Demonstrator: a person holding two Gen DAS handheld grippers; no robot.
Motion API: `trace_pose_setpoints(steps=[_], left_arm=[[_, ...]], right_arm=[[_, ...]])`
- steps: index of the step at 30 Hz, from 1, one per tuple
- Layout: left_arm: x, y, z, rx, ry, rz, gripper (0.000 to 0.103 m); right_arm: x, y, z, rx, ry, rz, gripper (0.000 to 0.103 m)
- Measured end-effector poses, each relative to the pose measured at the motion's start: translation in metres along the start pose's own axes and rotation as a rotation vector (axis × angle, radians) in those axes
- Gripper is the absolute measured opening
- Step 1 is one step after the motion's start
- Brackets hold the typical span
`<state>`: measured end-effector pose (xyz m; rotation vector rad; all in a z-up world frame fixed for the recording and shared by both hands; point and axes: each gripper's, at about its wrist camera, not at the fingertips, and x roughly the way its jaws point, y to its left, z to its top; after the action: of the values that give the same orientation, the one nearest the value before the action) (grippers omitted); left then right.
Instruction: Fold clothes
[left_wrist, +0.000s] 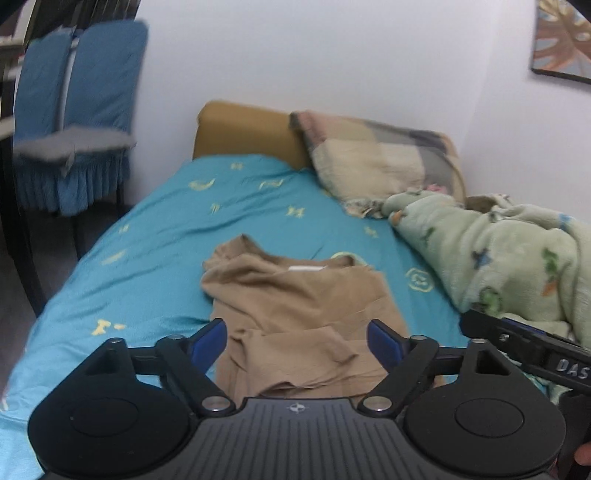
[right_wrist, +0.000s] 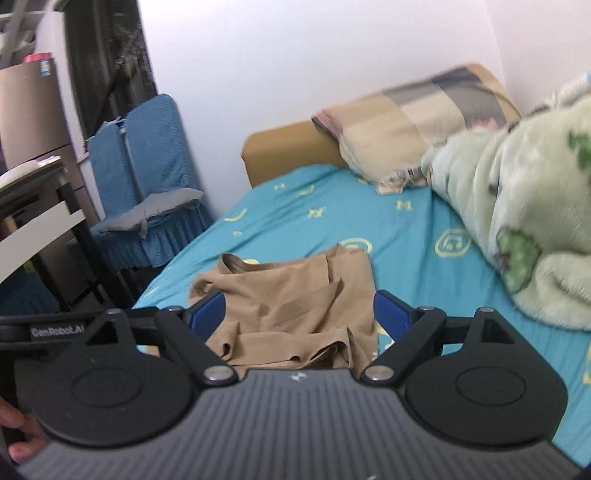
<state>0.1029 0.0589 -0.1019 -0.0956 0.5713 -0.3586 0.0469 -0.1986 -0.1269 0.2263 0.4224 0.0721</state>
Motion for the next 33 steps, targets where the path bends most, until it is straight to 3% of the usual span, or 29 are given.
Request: trace_pose_setpoints(steps=[1,5,18,33], left_arm=[[-0.011,-0.006,-0.001,0.026,-0.022,0.004,0.1],[-0.052,-0.024,-0.006,0.083,-0.073,0.027,0.102],[-0.145,-0.037,-0.032,0.028,-0.105,0.038,0.102],[-0.137,-0.031,-0.041,0.0,-0.016,0.118,0.102]], right_arm=[[-0.007,0.002,0.001,-0.007,-0.007,-0.003,0.088],[-0.038,0.009,0.004,-0.01,-0.034,0.003,0.088],[-0.119,0.024,-0.011,0.02,-0.065,-0.007,0.088],[-0.125,0.024,-0.014,0.01,-0.108,-0.059,0.088]])
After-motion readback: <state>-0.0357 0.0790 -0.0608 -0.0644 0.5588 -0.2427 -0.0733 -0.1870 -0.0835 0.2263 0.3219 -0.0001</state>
